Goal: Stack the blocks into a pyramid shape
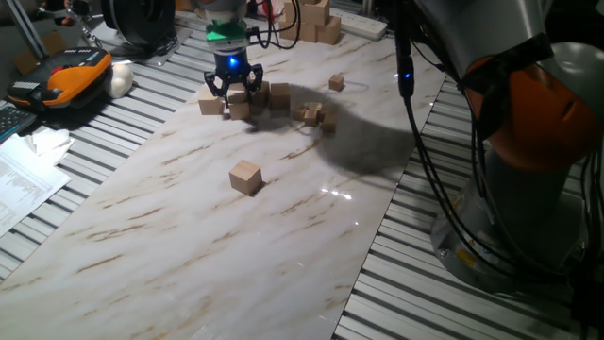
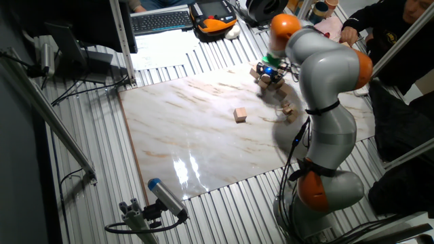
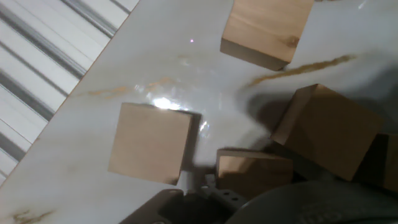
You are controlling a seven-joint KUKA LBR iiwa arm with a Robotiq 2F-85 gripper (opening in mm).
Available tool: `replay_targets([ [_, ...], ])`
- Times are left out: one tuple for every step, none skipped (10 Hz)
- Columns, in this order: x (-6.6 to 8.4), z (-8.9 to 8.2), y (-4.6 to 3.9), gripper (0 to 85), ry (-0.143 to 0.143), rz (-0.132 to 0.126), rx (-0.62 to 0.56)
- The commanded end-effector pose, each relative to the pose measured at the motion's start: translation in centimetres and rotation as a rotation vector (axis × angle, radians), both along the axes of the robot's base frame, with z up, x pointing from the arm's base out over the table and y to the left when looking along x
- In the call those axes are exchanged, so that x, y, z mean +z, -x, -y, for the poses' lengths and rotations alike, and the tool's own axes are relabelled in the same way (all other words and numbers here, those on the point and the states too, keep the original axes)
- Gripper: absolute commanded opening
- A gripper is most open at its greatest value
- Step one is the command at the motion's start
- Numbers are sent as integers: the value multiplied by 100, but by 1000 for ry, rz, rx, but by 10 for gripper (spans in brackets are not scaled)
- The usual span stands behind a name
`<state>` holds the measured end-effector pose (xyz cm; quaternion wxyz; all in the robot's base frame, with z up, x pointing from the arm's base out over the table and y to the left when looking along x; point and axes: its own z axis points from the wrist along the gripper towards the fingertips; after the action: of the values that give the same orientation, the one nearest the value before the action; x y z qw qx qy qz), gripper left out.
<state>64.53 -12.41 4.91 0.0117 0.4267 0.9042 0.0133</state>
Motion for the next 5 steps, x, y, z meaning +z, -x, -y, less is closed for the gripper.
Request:
replay_targets([
  [33,-19,-2,0,-9,-2,-6],
  [85,-31,4,0,-10,-5,2],
  [160,-62,6,0,-15,-5,16],
  [233,-97,16,0,-28,-7,36],
  [291,-157,58,0,-12,-5,88],
])
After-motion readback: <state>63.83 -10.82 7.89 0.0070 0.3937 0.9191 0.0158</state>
